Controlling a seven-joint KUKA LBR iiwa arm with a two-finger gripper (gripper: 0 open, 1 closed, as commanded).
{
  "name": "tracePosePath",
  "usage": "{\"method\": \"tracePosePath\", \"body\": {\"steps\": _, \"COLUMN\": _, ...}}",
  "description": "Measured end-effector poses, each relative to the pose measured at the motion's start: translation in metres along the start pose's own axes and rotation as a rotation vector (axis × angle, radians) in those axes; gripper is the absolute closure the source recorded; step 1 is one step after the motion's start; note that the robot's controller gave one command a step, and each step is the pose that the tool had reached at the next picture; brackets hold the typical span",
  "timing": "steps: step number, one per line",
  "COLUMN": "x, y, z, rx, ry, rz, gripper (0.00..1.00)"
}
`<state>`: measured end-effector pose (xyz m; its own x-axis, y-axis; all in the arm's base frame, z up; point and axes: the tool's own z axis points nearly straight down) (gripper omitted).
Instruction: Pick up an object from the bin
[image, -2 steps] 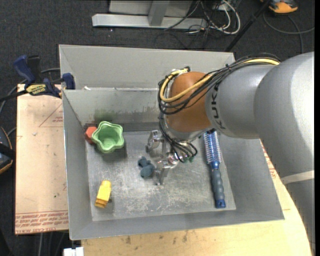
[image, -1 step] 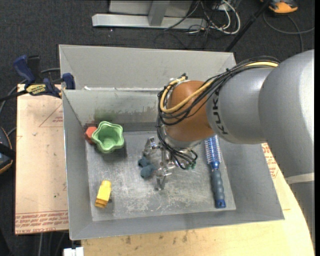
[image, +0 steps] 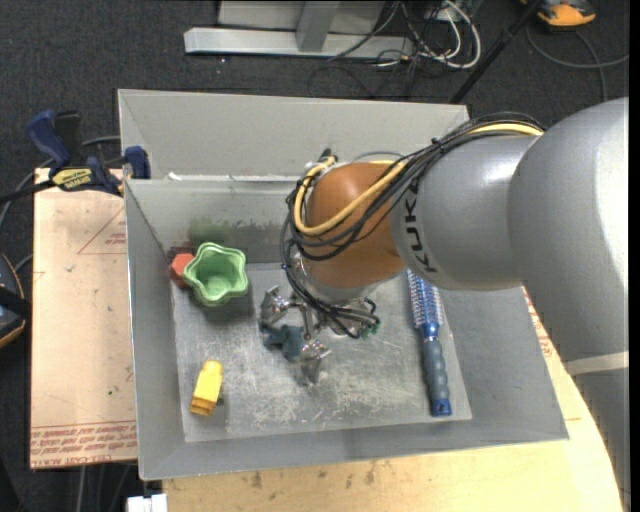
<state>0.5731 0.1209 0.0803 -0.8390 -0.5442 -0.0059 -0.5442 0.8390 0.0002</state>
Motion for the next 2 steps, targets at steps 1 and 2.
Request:
{"method": "tracePosePath", "body": {"steps": 1, "x": 0.001, "y": -0.001, "z": -0.001, "rx": -0.001, "ry": 0.004, "rz": 0.001, "gripper": 1.0}}
{"method": "tracePosePath", "body": {"steps": 2, "x": -0.014, "y": -0.014, "z": -0.172, "rx": 0.005, "ry": -0.006, "rz": -0.101, "gripper": 1.0}}
